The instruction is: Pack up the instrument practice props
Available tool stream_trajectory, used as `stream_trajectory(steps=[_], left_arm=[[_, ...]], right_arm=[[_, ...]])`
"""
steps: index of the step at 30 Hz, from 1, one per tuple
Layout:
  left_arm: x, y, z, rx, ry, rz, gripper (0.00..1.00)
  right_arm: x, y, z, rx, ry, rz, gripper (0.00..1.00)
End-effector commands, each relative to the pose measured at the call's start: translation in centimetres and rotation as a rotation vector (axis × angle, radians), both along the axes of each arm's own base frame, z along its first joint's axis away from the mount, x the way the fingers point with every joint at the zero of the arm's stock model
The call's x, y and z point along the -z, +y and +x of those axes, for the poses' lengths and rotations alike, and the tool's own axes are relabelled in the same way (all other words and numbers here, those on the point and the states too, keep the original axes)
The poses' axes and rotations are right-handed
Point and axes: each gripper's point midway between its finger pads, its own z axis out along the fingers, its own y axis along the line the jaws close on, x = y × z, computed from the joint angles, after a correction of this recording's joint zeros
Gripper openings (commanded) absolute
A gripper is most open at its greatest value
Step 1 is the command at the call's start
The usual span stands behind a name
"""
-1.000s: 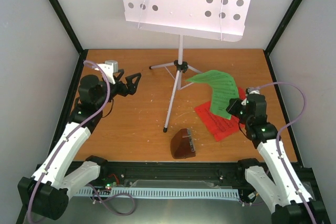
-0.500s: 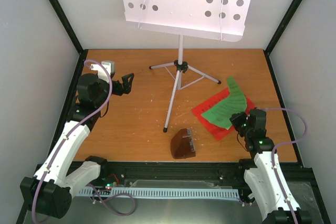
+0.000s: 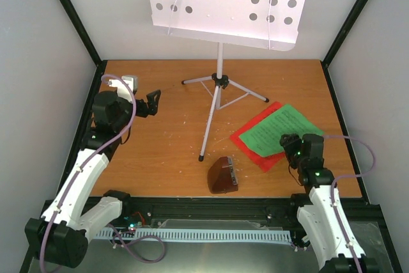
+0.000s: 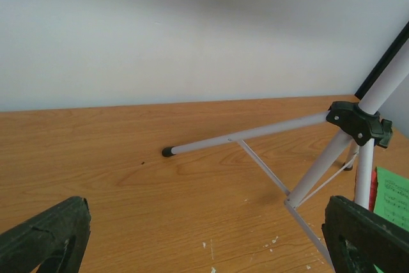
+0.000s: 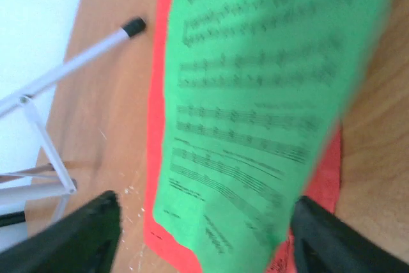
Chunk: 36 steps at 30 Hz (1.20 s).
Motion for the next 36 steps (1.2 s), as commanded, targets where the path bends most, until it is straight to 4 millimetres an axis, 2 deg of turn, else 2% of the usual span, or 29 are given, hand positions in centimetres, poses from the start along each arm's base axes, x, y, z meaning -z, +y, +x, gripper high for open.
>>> stream_trajectory(steps=[1, 5, 8, 10, 13, 16, 19, 21, 24, 25, 27, 31, 34, 36], left_arm=[[-2.1, 1.1, -0.9, -0.022, -0.082, -0.006, 1.0], [-2.0, 0.9, -1.0, -0.01, -0.085, -0.015, 0.99], [-1.8, 0.0, -0.6, 0.038, -0.068, -0.021, 0.99], [-2.3, -1.2, -0.5, 0.111, -0.06, -0.024, 0.99], [-4.4, -2.5, -0.3, 0.191, -0.072, -0.027, 1.0], [-5.2, -2.7, 0.0, 0.192, -0.061, -0.045, 1.0], [-5.9, -3.1, 0.5, 0.211, -0.088, -0.075, 1.0], [-5.6, -3.5, 0.9, 0.233, -0.073, -0.078, 1.0], [-4.8, -3.2, 1.5, 0.214, -0.06, -0.044, 0.99], [-4.4, -2.8, 1.7, 0.19, -0.062, -0.025, 0.99], [-3.4, -1.9, 2.1, 0.137, -0.058, 0.008, 0.99], [-1.6, -0.5, 2.2, 0.065, -0.035, 0.069, 0.99], [-1.6, -0.3, 2.1, 0.051, -0.043, 0.073, 0.99], [-1.7, -0.4, 2.0, 0.059, -0.046, 0.071, 1.0]], right_arm=[[-4.6, -2.8, 0.1, 0.091, -0.088, -0.143, 0.83], [-9.4, -5.2, -0.9, 0.175, -0.188, -0.285, 0.97], [-13.3, -5.8, -1.1, 0.183, -0.297, -0.359, 0.99], [-15.9, -4.4, -0.2, 0.093, -0.406, -0.381, 0.99], [-19.5, 0.3, 1.9, -0.173, -0.606, -0.352, 0.98], [-19.9, 5.0, 4.4, -0.422, -0.69, -0.24, 0.93], [-20.2, 8.8, 6.5, -0.604, -0.719, -0.206, 0.91], [-20.3, 12.0, 7.8, -0.724, -0.716, -0.212, 0.9], [-21.2, 17.2, 8.7, -0.885, -0.761, -0.227, 0.8], [-21.2, 18.2, 9.3, -0.902, -0.772, -0.238, 0.77], [-21.2, 19.1, 10.6, -0.9, -0.796, -0.258, 0.73], [-19.7, 20.6, 12.6, -0.942, -0.771, -0.256, 0.65], [-18.7, 21.6, 13.4, -0.972, -0.752, -0.257, 0.57], [-18.2, 21.9, 13.9, -0.968, -0.745, -0.252, 0.55]])
